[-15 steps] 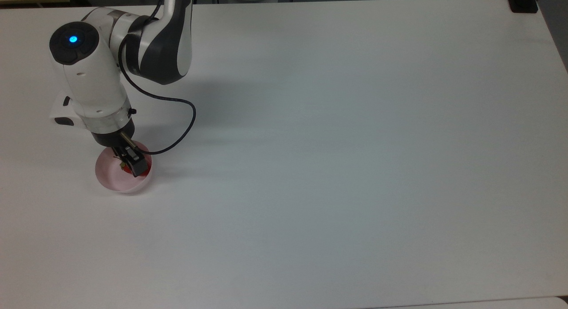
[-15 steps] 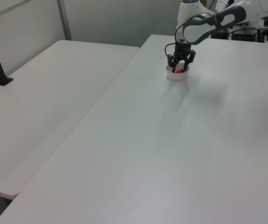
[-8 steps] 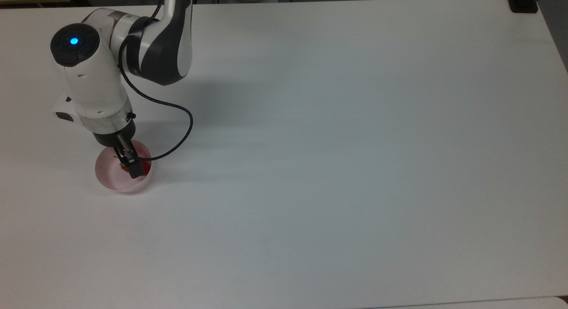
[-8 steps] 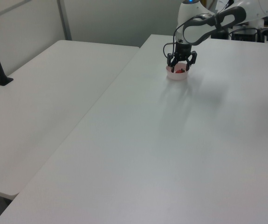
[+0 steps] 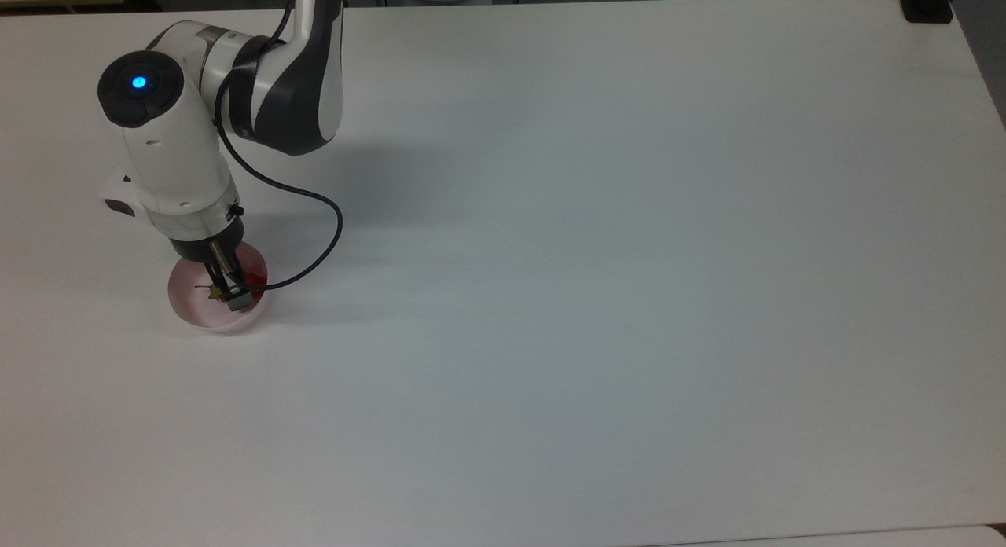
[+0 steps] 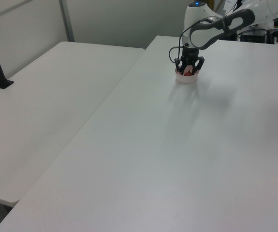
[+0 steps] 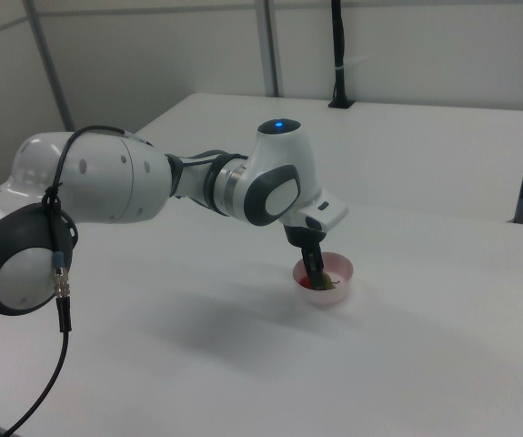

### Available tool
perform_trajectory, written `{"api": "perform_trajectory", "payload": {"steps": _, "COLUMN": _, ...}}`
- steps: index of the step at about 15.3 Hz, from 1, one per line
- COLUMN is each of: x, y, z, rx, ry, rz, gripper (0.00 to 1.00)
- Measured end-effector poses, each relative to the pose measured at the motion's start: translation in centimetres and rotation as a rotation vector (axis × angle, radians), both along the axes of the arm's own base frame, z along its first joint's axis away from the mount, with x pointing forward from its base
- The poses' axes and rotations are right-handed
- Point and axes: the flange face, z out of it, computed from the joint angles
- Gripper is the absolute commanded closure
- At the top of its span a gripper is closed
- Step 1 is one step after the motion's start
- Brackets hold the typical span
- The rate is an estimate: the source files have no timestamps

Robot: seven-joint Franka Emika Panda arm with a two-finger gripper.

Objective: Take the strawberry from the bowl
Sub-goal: 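Close the gripper on the red strawberry inside the bowl, then lift the strawberry out of the bowl and carry it beside the bowl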

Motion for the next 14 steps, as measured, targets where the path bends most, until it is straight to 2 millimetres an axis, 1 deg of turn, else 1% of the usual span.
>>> {"api": "perform_trajectory", "payload": {"steps": 1, "x": 0.0, "y": 0.0, "z": 0.0, "rx": -0.006, "ry": 0.002, "rz": 0.004, "gripper": 0.58}}
{"api": "perform_trajectory", "payload": {"steps": 5, "x": 0.1, "y": -0.1, "z": 0.2, "rx": -0.019, "ry": 0.001, "rz": 0.018, "gripper": 0.58}}
{"api": "perform_trajectory", "payload": {"steps": 8, "x": -0.1, "y": -0.1, "z": 1.2, "rx": -0.018, "ry": 0.019, "rz": 0.040, "gripper": 0.58}}
{"api": "perform_trajectory", "payload": {"steps": 11, "x": -0.9, "y": -0.3, "z": 3.9, "rx": -0.012, "ry": 0.077, "rz": 0.096, "gripper": 0.58}}
{"api": "perform_trajectory", "payload": {"steps": 13, "x": -1.8, "y": -1.2, "z": 6.0, "rx": -0.012, "ry": 0.105, "rz": 0.161, "gripper": 0.57}}
{"api": "perform_trajectory", "payload": {"steps": 14, "x": -2.3, "y": -2.0, "z": 7.0, "rx": -0.017, "ry": 0.108, "rz": 0.203, "gripper": 0.57}}
